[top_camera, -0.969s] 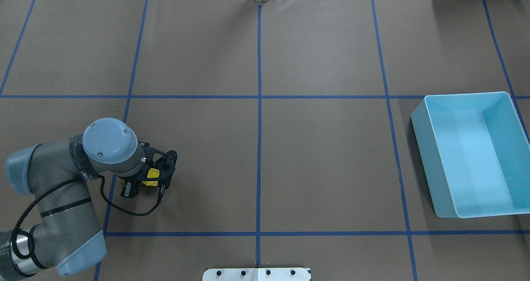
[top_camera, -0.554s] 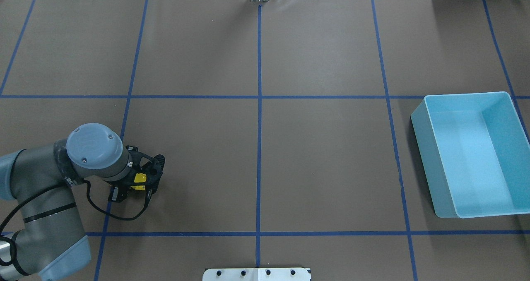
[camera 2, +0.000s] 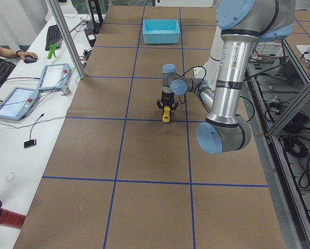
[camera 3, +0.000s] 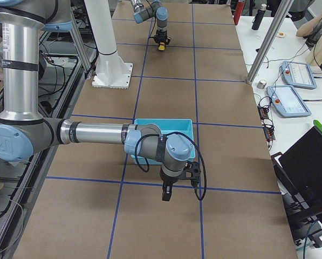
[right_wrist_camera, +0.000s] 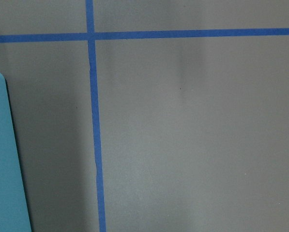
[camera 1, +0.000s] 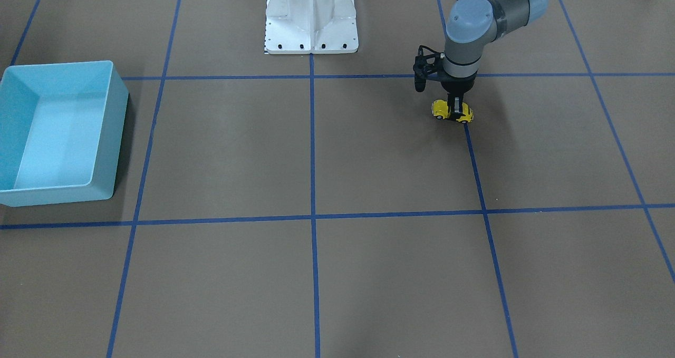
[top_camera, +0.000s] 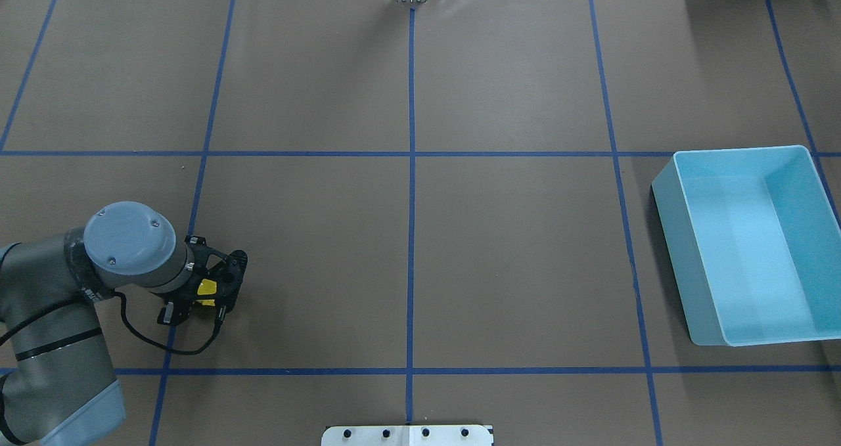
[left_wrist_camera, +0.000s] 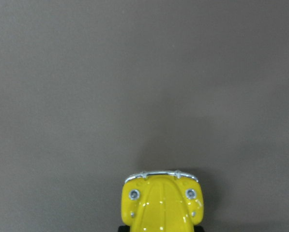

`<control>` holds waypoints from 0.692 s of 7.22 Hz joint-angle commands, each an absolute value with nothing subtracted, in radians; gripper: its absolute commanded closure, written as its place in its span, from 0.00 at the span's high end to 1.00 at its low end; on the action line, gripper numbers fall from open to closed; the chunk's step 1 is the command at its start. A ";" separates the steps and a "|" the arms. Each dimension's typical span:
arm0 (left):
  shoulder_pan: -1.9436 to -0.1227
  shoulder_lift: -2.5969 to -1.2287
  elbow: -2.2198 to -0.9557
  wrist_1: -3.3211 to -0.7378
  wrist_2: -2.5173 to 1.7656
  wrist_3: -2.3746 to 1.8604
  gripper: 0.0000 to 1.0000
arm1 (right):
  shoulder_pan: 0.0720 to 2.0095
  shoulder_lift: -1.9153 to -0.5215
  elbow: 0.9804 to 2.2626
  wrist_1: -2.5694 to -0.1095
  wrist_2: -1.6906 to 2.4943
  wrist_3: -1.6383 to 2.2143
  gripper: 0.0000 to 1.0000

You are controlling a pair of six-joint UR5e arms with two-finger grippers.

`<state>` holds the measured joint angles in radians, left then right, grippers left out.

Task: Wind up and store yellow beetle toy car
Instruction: 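Drag the held car back toward the left arm to wind it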

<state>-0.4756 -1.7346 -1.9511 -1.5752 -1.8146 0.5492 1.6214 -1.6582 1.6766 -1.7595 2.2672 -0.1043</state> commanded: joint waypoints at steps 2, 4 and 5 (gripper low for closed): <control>-0.477 -1.707 -1.954 -1.594 -1.819 0.549 0.00 | 1.621 -1.658 1.677 -1.759 2.267 -0.104 0.99; -0.477 -1.672 -1.973 -1.617 -1.825 0.549 0.00 | 1.621 -1.657 1.677 -1.759 2.267 -0.103 0.99; -0.477 -1.664 -1.970 -1.632 -1.825 0.549 0.00 | 1.621 -1.657 1.677 -1.759 2.267 -0.103 0.99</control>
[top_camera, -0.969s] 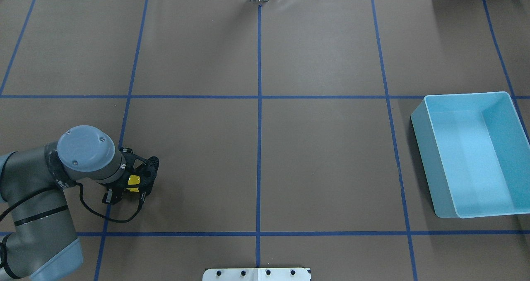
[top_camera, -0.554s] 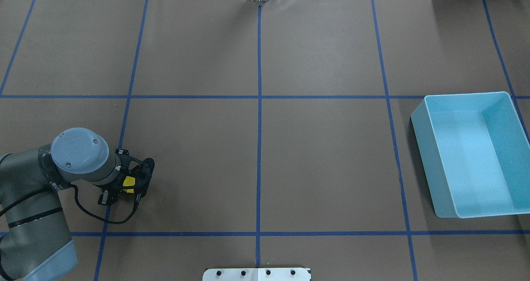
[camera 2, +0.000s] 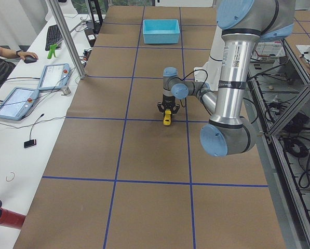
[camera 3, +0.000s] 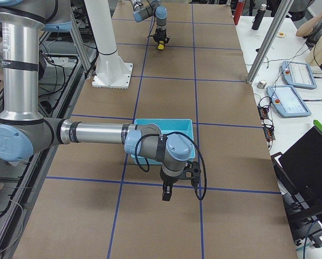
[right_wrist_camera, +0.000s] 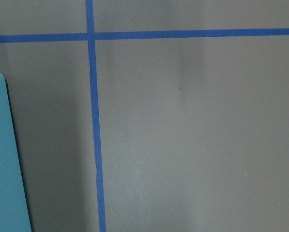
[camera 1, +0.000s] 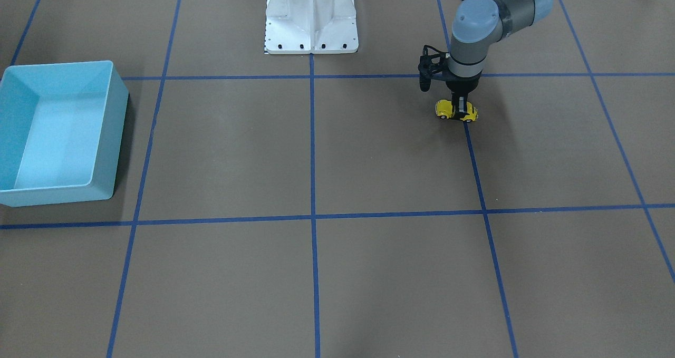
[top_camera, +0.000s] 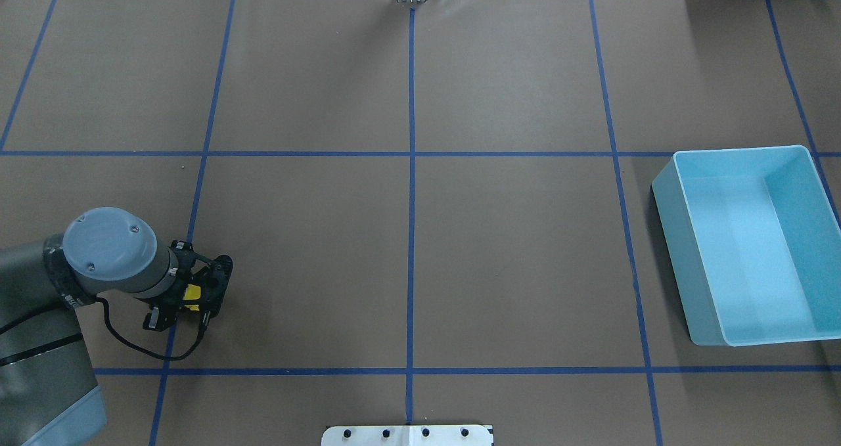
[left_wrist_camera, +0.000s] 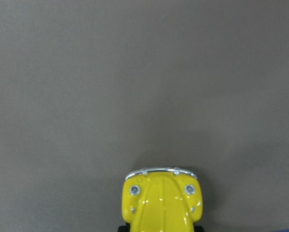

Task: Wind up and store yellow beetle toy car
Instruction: 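Drag the held car back toward the left arm to wind it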

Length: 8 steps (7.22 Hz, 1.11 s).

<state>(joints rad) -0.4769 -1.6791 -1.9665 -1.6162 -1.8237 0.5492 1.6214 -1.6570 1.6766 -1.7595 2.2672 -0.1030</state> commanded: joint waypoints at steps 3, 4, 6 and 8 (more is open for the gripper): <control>-0.477 -1.632 -1.973 -1.670 -1.829 0.549 0.00 | 1.621 -1.657 1.677 -1.758 2.267 -0.101 0.99; -0.479 -1.623 -1.976 -1.671 -1.841 0.549 0.00 | 1.620 -1.657 1.677 -1.758 2.267 -0.101 0.99; -0.479 -1.597 -1.980 -1.693 -1.851 0.549 0.00 | 1.621 -1.657 1.677 -1.758 2.267 -0.101 0.99; -0.480 -1.582 -1.979 -1.718 -1.868 0.549 0.00 | 1.620 -1.657 1.677 -1.758 2.267 -0.103 0.99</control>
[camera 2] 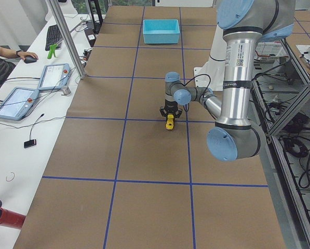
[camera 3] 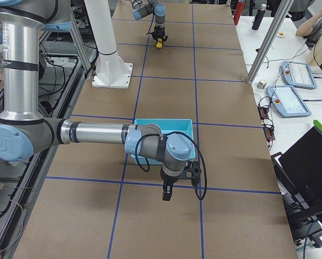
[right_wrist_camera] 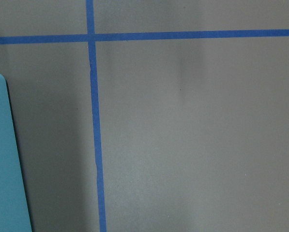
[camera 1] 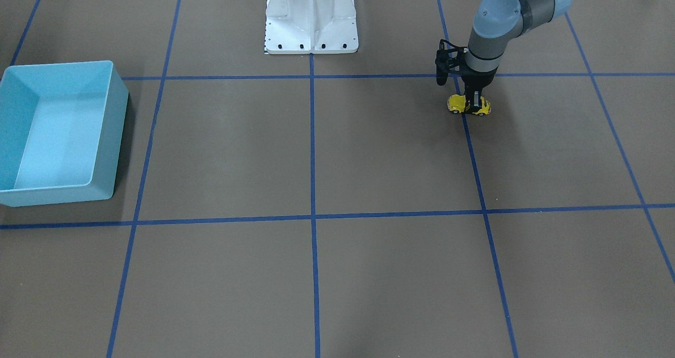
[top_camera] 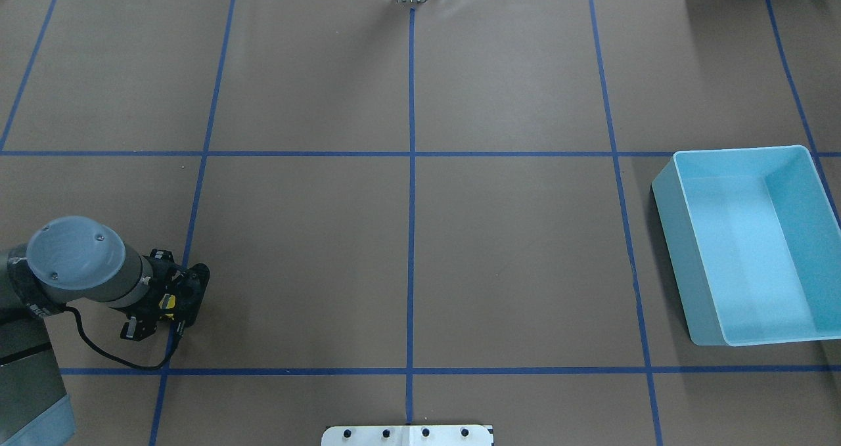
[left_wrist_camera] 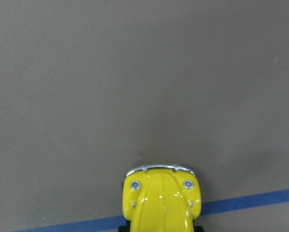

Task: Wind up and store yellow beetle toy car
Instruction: 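Drag the held car back toward the left arm to wind it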

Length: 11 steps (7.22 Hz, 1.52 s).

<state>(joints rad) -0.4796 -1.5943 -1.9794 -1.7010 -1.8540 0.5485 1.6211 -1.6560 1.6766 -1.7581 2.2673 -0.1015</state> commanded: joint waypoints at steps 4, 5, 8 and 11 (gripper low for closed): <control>-0.489 -1.549 -1.980 -1.750 -1.904 0.549 0.00 | 1.621 -1.657 1.677 -1.759 2.267 -0.103 0.99; -0.492 -1.545 -1.977 -1.761 -1.904 0.548 0.00 | 1.621 -1.657 1.675 -1.758 2.267 -0.103 0.99; -0.497 -1.525 -1.979 -1.785 -1.925 0.549 0.00 | 1.620 -1.657 1.675 -1.758 2.267 -0.103 0.99; -0.499 -1.508 -1.982 -1.801 -1.931 0.549 0.00 | 1.621 -1.657 1.675 -1.758 2.267 -0.103 0.99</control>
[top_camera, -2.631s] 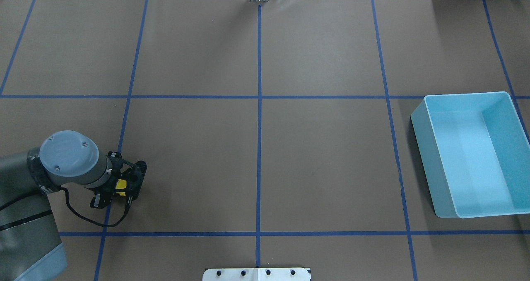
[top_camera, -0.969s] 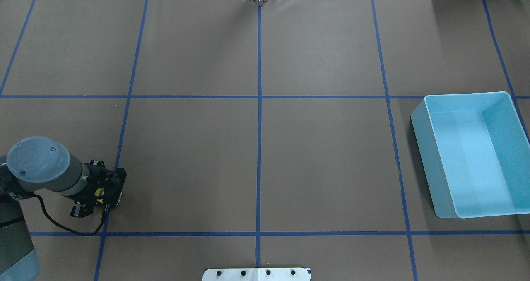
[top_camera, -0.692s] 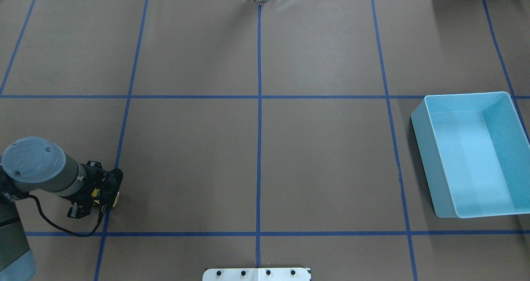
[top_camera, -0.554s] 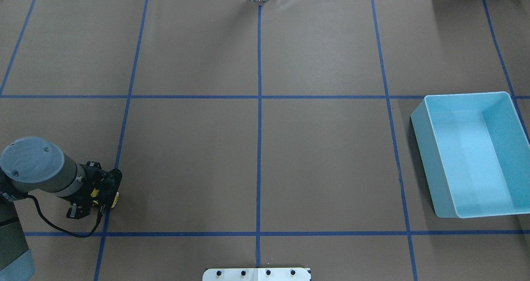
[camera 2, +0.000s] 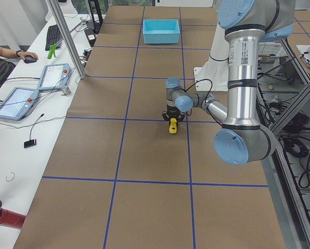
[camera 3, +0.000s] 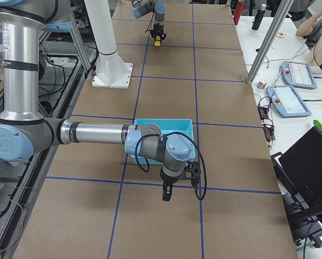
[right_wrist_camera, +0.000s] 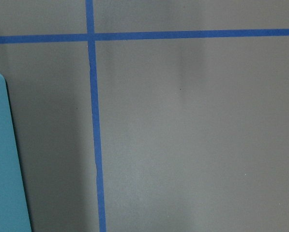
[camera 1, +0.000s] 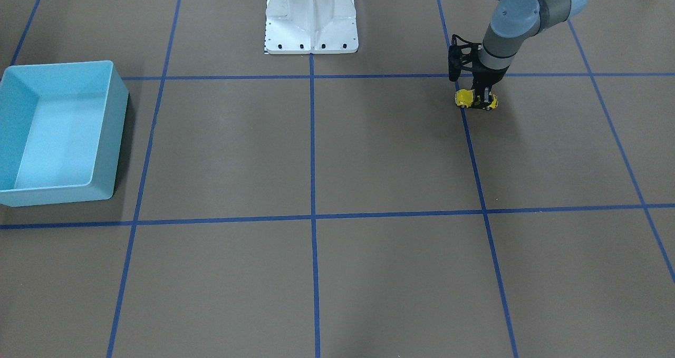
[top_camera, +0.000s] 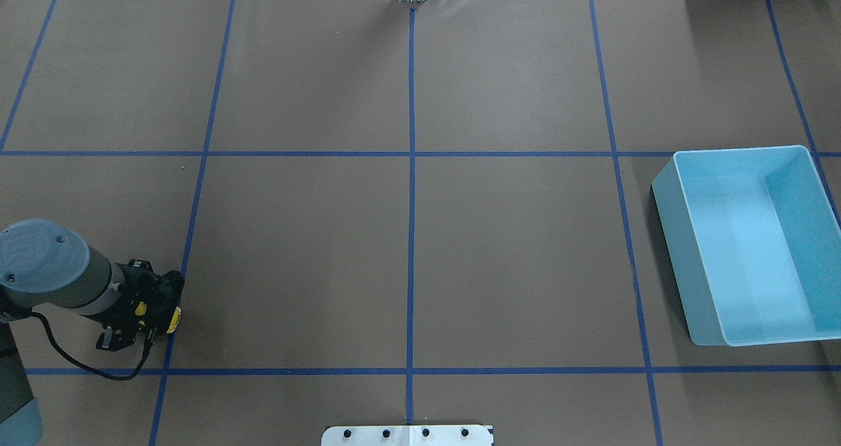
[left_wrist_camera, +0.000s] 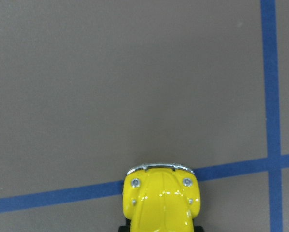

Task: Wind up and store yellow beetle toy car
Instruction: 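Drag the held car back toward the left arm to wind it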

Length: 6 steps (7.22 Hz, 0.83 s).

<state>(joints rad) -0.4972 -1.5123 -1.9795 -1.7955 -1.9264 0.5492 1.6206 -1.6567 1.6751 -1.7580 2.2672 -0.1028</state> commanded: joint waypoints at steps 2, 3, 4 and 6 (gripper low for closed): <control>-0.500 -1.499 -1.986 -1.801 -1.933 0.549 0.00 | 1.621 -1.655 1.675 -1.758 2.267 -0.103 0.99; -0.502 -1.494 -1.993 -1.801 -1.933 0.549 0.00 | 1.620 -1.655 1.675 -1.758 2.267 -0.101 0.99; -0.500 -1.487 -1.990 -1.802 -1.933 0.549 0.00 | 1.620 -1.655 1.675 -1.758 2.267 -0.101 0.99; -0.503 -1.480 -1.991 -1.813 -1.934 0.551 0.00 | 1.620 -1.655 1.675 -1.758 2.267 -0.101 0.99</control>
<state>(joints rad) -0.5011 -1.4854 -1.9894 -1.8083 -1.9332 0.5495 1.6200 -1.6552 1.6751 -1.7579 2.2672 -0.1013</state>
